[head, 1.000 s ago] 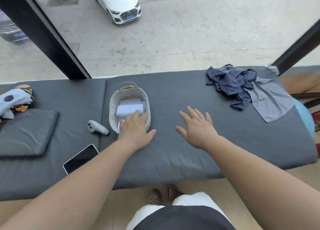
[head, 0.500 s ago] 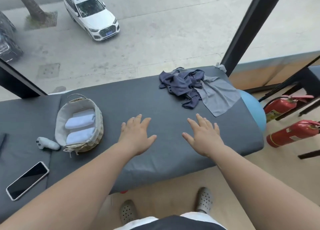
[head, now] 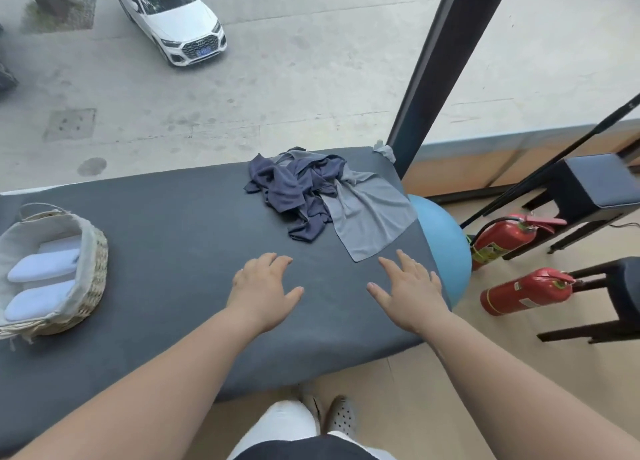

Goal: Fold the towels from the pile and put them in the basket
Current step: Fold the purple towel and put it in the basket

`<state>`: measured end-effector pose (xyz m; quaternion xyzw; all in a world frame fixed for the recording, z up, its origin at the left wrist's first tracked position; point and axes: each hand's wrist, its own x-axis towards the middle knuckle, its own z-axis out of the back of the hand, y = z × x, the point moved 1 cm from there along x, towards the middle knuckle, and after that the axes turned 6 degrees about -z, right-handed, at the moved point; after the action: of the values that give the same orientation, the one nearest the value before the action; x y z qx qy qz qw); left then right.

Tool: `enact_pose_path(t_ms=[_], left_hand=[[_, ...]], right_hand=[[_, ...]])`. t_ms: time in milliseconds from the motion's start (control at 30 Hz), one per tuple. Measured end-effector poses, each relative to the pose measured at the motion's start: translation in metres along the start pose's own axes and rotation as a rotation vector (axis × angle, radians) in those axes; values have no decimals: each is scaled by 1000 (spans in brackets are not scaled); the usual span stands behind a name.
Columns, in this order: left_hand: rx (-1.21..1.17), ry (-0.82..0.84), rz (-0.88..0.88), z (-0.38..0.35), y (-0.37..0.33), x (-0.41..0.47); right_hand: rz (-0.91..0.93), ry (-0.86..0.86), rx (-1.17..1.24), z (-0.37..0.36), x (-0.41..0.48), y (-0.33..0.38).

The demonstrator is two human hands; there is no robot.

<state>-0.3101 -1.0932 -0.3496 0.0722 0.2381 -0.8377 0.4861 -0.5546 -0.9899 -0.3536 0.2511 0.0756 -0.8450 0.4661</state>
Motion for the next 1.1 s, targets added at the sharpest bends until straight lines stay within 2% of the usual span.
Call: enact_pose_path(t_ms=[367,567,767,933,1100], left_hand=[[29,148,-89,-14,-36,134],[77,232,-75,-35,-53,197],[133,263,26,-67,-56,260],[214,240,200,-66,-28,306],[244,357,346,-72,11,332]], right_hand=[[-59,96,-53,23,100,-31],[-46,220,-59,11,165,-47],[46,358,-107,-5,242,-55],[131,384,-136,-11,305,-37],[151,489,-165,-29,337,-16]])
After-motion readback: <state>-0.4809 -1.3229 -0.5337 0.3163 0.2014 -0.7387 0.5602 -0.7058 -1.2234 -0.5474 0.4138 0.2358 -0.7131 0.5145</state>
